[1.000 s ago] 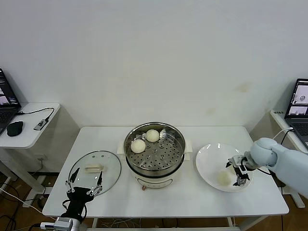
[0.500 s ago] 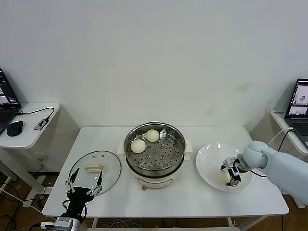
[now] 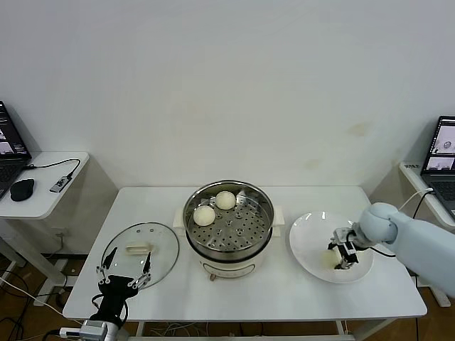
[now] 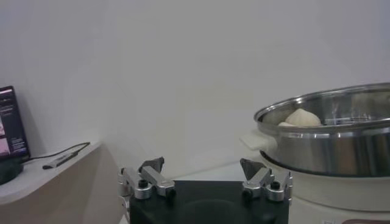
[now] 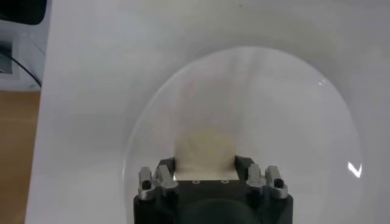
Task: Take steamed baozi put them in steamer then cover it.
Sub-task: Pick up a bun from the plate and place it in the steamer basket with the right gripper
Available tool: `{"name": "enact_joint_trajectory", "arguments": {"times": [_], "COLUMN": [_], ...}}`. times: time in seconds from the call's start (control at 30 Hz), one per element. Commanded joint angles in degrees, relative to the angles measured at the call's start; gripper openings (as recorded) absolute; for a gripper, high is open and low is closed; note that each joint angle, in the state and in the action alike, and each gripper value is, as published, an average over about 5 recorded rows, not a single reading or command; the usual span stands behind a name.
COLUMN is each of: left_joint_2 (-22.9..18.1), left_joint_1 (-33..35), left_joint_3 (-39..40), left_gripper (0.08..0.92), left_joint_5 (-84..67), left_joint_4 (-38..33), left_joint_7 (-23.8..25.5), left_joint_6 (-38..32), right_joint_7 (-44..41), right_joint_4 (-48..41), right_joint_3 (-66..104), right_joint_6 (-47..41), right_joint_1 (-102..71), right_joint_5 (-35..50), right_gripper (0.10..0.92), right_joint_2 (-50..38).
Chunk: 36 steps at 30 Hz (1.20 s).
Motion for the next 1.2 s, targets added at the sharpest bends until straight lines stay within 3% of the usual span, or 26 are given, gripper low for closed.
{"name": "enact_joint_trajectory", "arguments": {"times": [0.03,0.3,0.53,0.87,1.03,1.2], "left_joint_2": [0.10,0.56,0.82,0.53,0.29,-0.41], "left_joint_1": [-0.07,-0.40,-0.68,-0.93,-0.92,-0.98], "left_joint_3": [0.11,0.32,0.20,-0.11,-0.50,-0.69], "left_gripper": [0.823,0.823,0.823,0.823,0.823,0.823], "left_joint_5": [-0.06,-0.36,-0.84,-1.09,-1.35,-1.37], "left_joint_4": [-0.06,-0.20,-0.03,0.46,0.53,0.43], "left_joint_7": [0.00,0.01,-0.05,-0.09,-0.13,-0.18], "left_joint_6": [0.01,0.01,-0.04,-0.03,-0.02,-0.04], "right_joint_7": [-3.14,-5.00,-3.32,2.02,2.41,1.14], "right_joint_4": [0.67,-1.12,-2.28,-0.89,-1.30,-2.71], "right_joint_3": [-1.97,-8.31,-17.59,-24.65,-27.60,-29.11], "right_joint_6": [0.12,0.89,1.81,6.63,11.70,18.28], "right_joint_1": [8.63,25.56,39.84,40.78,39.13,36.92], "right_joint_5": [3.06,10.42,17.18,24.86,23.45,13.89], "right_gripper": [0.611,0.611,0.611,0.613,0.618,0.619], "right_joint_2": [-2.43,0.54,11.46,26.57,33.16,37.73]}}
